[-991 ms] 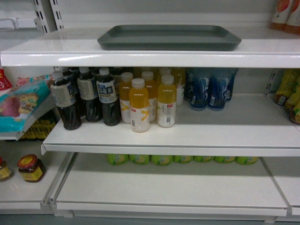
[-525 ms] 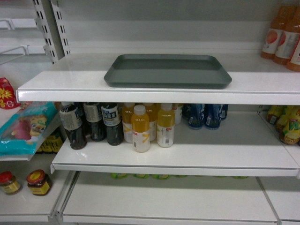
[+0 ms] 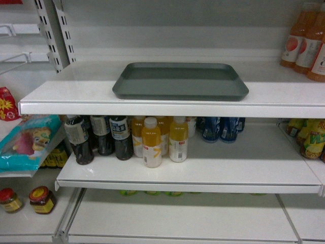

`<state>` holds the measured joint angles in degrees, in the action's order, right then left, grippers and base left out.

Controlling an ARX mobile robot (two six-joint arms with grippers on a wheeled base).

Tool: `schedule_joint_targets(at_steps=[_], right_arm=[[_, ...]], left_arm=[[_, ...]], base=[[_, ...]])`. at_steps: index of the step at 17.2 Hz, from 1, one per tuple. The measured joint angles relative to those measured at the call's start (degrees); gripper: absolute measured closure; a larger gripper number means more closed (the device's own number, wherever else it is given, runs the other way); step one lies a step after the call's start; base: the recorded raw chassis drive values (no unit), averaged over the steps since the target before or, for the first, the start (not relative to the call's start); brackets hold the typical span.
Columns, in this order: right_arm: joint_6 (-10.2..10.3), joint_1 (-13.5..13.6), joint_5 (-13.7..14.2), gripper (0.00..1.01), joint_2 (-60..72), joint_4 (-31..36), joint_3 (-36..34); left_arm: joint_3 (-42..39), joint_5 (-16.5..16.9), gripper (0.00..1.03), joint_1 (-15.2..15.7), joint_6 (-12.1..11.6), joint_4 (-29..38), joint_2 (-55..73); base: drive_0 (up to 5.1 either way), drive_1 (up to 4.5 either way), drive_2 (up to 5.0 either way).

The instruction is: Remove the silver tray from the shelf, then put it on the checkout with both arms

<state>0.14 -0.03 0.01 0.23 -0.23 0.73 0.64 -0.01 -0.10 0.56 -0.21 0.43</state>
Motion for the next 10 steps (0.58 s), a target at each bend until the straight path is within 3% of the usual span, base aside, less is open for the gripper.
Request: schedule_joint_targets(at_steps=[1, 10], right_arm=[[0.0, 0.0, 0.0, 0.03, 0.0, 0.0, 0.0], [0.0, 0.0, 0.0, 0.03, 0.0, 0.0, 0.0]], left_arm=[[0.0, 0.0, 0.05, 0.0, 0.0, 0.0, 0.0], [0.0, 0.0, 0.05, 0.0, 0.0, 0.1, 0.0]], base=[[0.0, 0.00, 0.0], [0.0, 4.31, -4.4]])
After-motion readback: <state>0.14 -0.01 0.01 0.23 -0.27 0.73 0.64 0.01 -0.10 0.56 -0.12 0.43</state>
